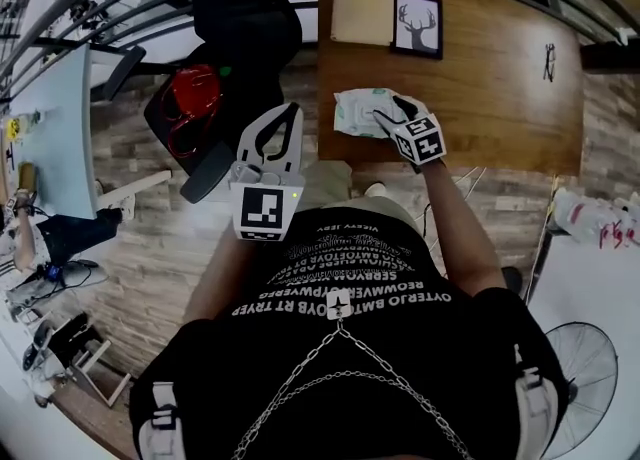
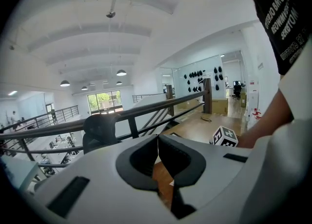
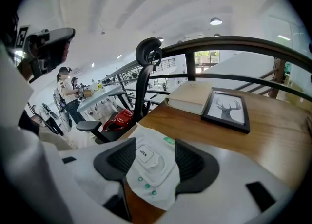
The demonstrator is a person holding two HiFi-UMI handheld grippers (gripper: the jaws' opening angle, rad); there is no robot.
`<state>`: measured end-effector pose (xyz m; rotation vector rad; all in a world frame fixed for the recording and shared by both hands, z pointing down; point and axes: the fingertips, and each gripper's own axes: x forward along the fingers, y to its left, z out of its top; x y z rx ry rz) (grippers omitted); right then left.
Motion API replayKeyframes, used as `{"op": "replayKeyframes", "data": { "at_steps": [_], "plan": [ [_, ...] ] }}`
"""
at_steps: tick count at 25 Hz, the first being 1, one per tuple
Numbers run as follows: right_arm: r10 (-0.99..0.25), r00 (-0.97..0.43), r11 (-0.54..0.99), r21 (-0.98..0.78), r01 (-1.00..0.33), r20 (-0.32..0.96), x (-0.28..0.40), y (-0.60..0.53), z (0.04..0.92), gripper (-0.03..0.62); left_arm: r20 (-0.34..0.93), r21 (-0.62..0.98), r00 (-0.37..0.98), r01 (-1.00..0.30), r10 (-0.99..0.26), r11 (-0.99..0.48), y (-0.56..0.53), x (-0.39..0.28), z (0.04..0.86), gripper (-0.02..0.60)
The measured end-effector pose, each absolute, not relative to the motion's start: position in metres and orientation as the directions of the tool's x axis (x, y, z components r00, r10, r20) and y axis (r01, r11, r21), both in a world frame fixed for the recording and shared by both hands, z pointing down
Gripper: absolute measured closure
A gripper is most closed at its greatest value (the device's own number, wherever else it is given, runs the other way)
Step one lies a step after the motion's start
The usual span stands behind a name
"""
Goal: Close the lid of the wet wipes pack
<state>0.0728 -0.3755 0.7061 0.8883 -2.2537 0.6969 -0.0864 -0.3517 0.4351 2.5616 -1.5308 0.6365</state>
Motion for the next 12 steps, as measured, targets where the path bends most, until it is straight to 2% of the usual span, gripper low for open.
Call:
{"op": "replayKeyframes", "data": {
  "at_steps": [12],
  "plan": [
    [-0.379, -0.623, 0.675, -0.256, -0.692, 0.685, 0.070, -0.344, 0.711, 0.339, 0.367, -0.162, 0.354, -0.886, -0.860, -0.434, -0.302, -0.085, 0.425, 0.554]
  ]
}}
